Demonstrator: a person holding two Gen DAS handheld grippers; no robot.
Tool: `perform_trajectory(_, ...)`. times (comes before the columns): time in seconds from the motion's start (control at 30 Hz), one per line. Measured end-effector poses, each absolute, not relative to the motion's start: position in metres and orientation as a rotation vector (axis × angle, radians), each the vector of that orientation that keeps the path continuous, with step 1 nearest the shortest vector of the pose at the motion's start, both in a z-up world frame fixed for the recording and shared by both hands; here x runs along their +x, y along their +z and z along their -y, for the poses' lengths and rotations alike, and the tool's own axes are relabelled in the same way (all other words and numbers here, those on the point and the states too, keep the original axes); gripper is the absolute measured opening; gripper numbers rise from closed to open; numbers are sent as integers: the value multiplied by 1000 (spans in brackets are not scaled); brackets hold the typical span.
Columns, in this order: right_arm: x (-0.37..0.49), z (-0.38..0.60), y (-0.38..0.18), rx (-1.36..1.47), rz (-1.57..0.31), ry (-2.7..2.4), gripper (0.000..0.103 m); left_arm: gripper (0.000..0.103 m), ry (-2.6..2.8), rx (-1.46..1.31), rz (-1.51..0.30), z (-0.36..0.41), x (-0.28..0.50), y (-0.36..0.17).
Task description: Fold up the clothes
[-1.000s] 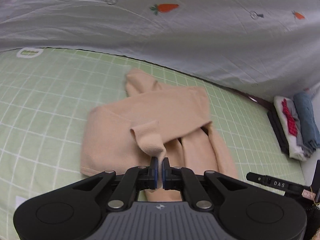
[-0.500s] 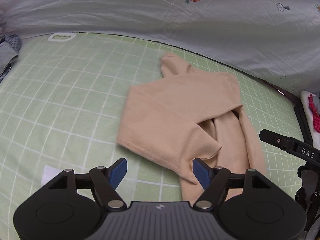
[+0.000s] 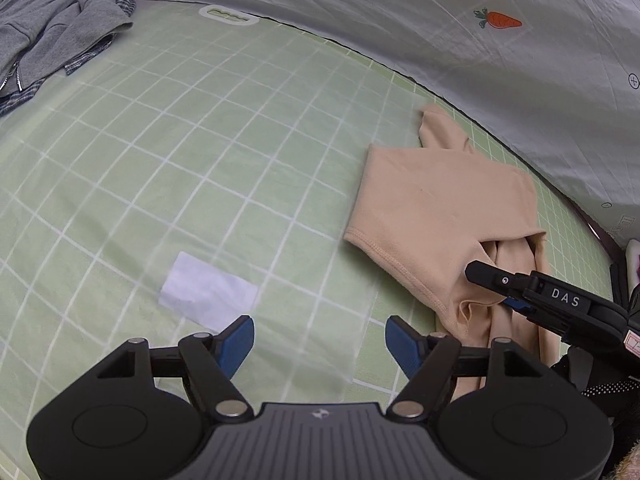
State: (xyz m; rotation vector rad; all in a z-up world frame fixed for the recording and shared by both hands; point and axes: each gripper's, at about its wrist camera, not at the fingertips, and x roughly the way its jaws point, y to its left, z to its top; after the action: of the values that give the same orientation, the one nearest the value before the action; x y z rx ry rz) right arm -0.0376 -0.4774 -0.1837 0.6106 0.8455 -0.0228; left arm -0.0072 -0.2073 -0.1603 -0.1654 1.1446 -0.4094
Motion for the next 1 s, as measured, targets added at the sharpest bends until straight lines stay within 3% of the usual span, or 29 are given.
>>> perform_trajectory(0.1,-41,476,-182,586,-845,-38,10,73,-427,-147,-1145,208,-6,-162)
perform_trajectory(0.17,-45,478,-179,606,-823,-37,4,73,-441,-133,-1139,210,-7,-161)
perform_trajectory(1.0,-211,487,-141,767,-649,-140,3,73,-625,54,-1124,271,-110,-149)
